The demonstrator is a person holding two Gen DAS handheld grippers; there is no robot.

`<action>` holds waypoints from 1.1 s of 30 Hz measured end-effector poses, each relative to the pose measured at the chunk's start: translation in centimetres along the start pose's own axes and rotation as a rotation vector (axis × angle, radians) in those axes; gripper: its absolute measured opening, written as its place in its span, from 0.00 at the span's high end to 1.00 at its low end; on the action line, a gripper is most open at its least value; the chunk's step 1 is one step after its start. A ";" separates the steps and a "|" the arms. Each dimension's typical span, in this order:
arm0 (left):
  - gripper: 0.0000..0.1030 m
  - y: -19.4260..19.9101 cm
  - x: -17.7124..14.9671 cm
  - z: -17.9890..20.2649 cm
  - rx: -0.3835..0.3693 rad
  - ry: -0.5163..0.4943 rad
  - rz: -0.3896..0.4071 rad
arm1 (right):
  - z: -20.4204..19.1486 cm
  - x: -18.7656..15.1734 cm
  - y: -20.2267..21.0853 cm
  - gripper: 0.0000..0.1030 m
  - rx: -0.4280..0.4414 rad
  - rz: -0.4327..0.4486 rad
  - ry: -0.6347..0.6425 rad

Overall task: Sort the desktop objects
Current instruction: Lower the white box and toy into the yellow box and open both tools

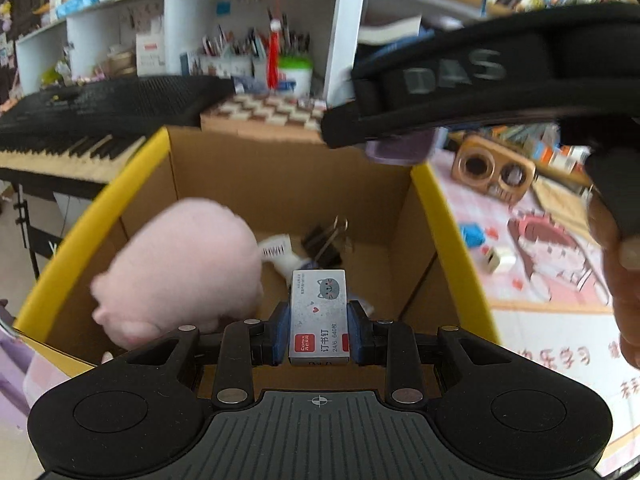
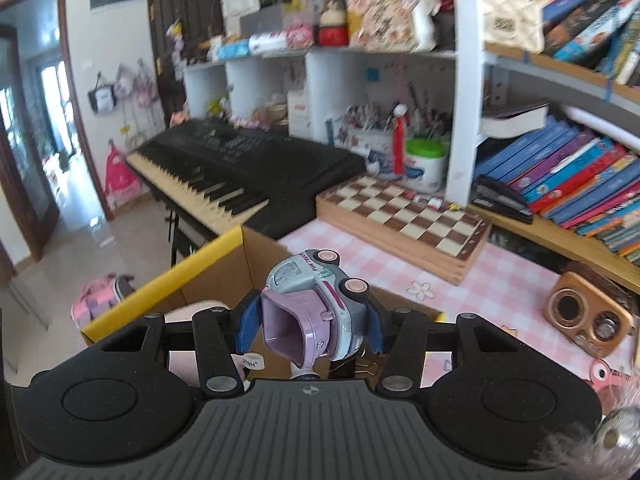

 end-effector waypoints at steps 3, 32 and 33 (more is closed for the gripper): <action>0.72 -0.6 0.1 0.2 0.014 -0.020 -0.024 | 0.1 -0.1 -2.2 0.52 0.006 -0.058 0.017; 0.21 6.5 -2.0 -0.5 0.113 0.026 0.200 | 0.1 -1.0 -9.2 0.52 0.006 -0.297 0.126; 0.21 6.7 -2.1 -0.6 0.116 0.034 0.208 | 0.0 -1.1 -9.1 0.53 0.007 -0.295 0.124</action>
Point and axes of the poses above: each gripper's, at about its wrist camera, not at the fingertips, and y roughly against the way its jaws point, z to its right, x to its top, the point moved 5 cm from there along -y, roughly the way its jaws point, and after that the axes turned 14 degrees about -z, right-handed, at the moved point
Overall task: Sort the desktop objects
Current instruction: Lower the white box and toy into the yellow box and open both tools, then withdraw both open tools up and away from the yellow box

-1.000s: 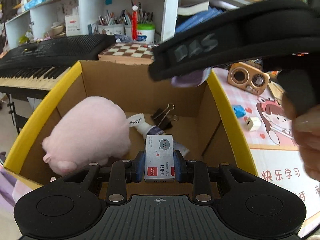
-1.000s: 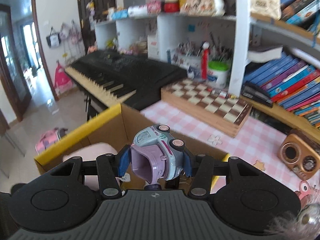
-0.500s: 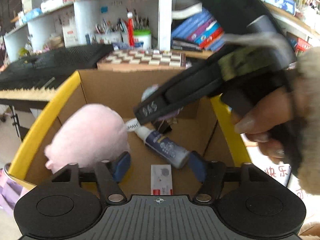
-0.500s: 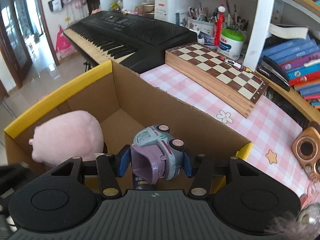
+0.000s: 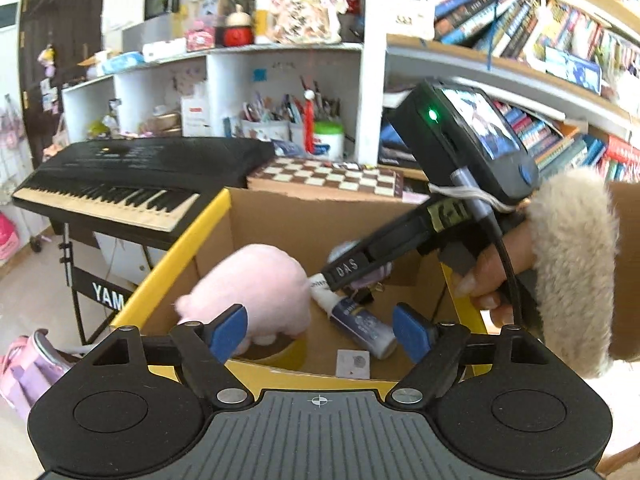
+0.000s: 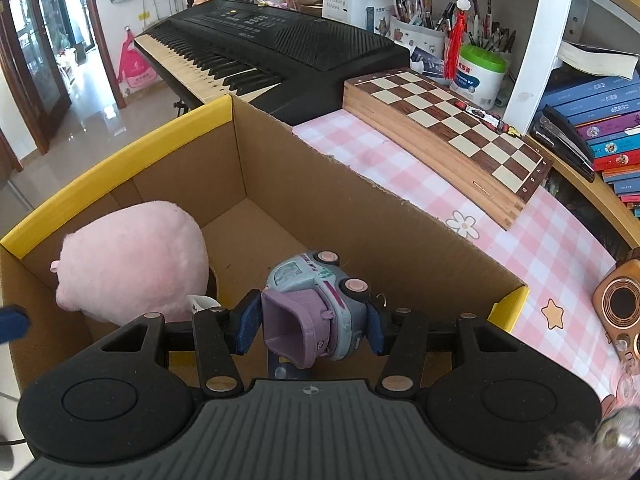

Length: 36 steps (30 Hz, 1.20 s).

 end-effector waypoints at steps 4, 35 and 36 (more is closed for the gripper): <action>0.20 0.7 0.0 -0.7 0.010 0.023 0.018 | -0.2 -0.1 0.4 0.50 -0.006 0.014 -0.001; 0.13 7.1 -3.0 -3.9 -0.035 0.047 0.095 | -2.6 -11.3 15.4 0.44 -0.184 0.352 -0.256; 0.13 7.3 -3.1 -4.0 -0.040 0.041 0.096 | -2.9 -11.7 15.6 0.44 -0.188 0.353 -0.263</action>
Point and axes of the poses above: each gripper's, at about its wrist camera, not at the fingertips, and y roughly against the way its jaws point, z to its right, x to its top, the point moved 5 cm from there along -y, roughly the way its jaws point, and after that the axes turned 14 degrees about -z, right-handed, at the moved point
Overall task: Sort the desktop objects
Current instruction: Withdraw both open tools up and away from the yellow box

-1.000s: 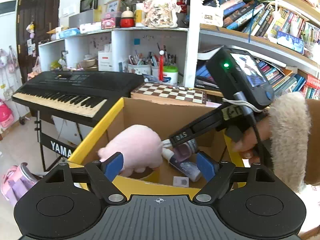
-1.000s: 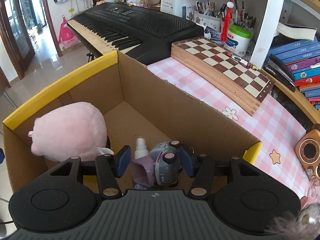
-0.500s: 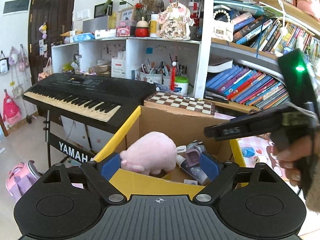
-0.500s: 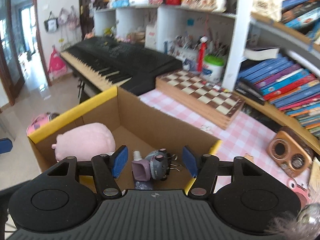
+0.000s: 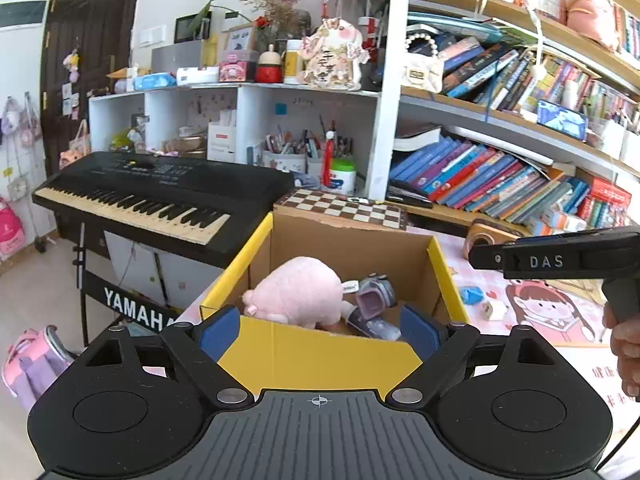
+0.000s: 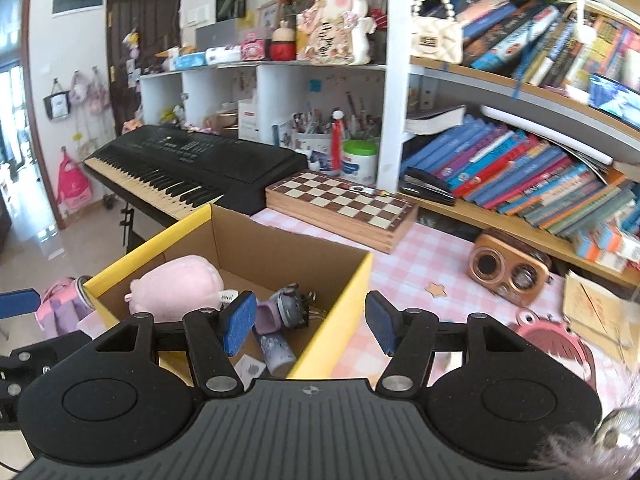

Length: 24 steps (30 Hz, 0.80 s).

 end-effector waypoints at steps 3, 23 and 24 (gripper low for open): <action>0.13 0.6 -0.5 -0.2 -0.010 -0.015 -0.001 | -0.4 -1.2 1.0 0.44 -0.011 0.001 -0.022; 0.08 4.5 -4.9 -1.1 -0.025 -0.018 -0.010 | -4.3 -10.4 6.2 0.43 -0.082 0.020 -0.072; 0.08 4.5 -5.0 -1.1 -0.026 -0.019 -0.014 | -4.5 -10.8 6.3 0.43 -0.082 0.014 -0.072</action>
Point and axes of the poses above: each gripper's, at about its wrist camera, not at the fingertips, and y roughly against the way its jaws point, z to its right, x to its top, the point moved 5 cm from there along -y, roughly the way its jaws point, and after that the axes turned 14 degrees about -z, right-handed, at the moved point
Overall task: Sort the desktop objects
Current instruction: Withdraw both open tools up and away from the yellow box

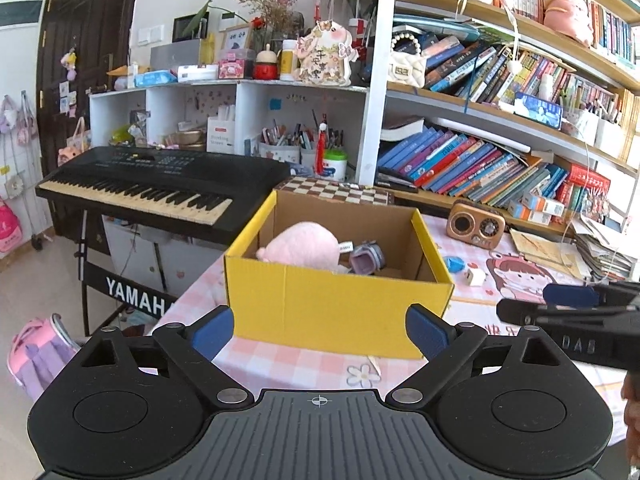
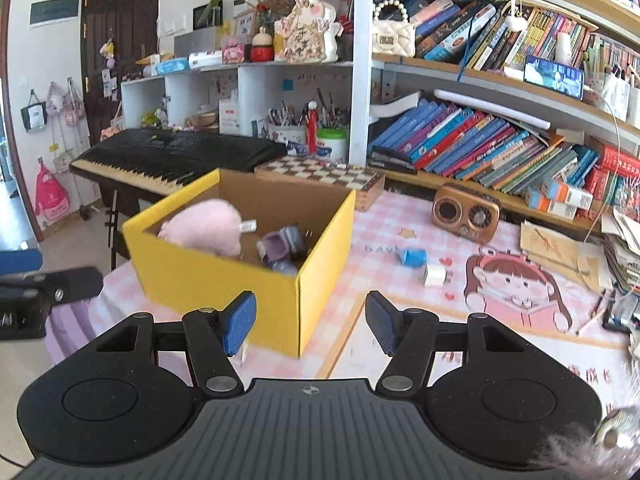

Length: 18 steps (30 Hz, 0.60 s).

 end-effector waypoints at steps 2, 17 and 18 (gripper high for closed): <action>0.08 0.1 -0.4 0.0 0.000 -0.002 -0.007 | -0.3 -0.8 0.2 0.43 0.004 -0.013 -0.007; 0.08 0.2 -3.7 1.3 -0.007 -0.063 -0.075 | -1.7 -5.5 1.2 0.42 -0.018 -0.057 0.017; 0.08 0.2 -3.8 1.4 -0.009 -0.066 -0.076 | -1.6 -5.5 1.2 0.42 -0.018 -0.059 0.015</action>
Point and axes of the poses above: each gripper's, at about its wrist camera, not at the fingertips, and y roughly against the way its jaws point, z to its right, x to its top, the point moved 5 cm from there along -y, roughly the way its jaws point, and after that the axes turned 14 degrees about -z, right-handed, at the moved point
